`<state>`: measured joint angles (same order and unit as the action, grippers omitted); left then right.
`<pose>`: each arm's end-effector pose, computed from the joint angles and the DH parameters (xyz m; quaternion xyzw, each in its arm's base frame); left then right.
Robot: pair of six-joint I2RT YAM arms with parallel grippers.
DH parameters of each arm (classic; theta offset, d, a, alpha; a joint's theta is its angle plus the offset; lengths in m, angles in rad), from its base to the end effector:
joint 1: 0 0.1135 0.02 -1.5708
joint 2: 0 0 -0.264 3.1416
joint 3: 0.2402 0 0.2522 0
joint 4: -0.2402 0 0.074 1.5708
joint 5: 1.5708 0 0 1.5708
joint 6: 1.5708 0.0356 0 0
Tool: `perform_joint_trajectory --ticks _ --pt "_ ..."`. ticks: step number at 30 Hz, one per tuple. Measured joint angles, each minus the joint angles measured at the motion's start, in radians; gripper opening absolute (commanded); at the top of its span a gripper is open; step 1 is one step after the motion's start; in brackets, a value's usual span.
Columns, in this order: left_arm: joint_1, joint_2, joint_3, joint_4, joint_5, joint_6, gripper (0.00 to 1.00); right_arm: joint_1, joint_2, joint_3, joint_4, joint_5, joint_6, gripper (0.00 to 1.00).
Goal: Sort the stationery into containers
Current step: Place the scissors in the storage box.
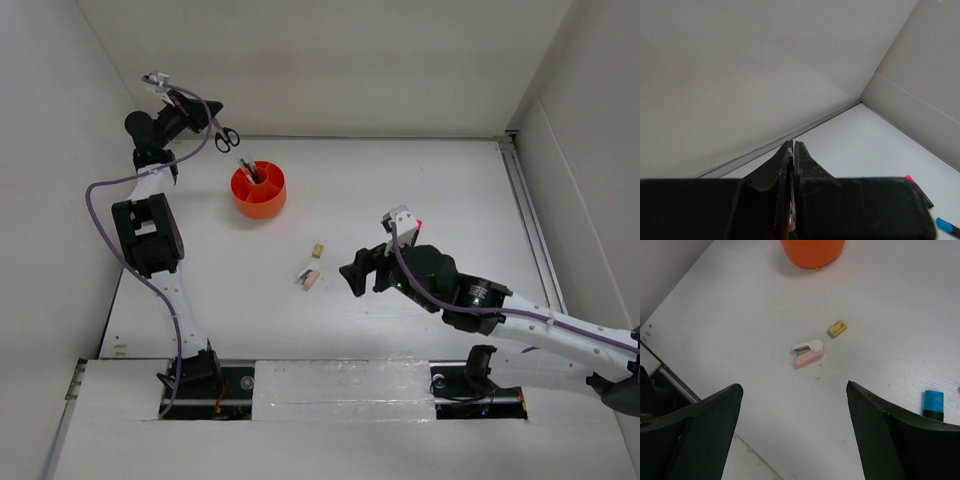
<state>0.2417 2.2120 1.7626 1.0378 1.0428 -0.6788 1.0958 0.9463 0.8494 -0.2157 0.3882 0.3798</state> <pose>0.4939 0.0901 0.3237 0.2118 0.5615 -0.3951 0.6955 0.1112 0.1868 0.3308 -0.1717 0.7828 0.2730 0.5321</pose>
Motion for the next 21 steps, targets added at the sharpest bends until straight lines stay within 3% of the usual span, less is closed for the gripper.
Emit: perform_joint_trajectory --ticks 11,21 --pt "-0.007 0.032 -0.008 0.177 0.003 -0.070 0.00 -0.002 0.044 0.000 -0.002 -0.066 -0.002 0.91" --pt "-0.023 0.050 -0.068 0.154 -0.009 -0.028 0.00 -0.002 -0.035 -0.016 -0.007 -0.143 0.009 0.91"
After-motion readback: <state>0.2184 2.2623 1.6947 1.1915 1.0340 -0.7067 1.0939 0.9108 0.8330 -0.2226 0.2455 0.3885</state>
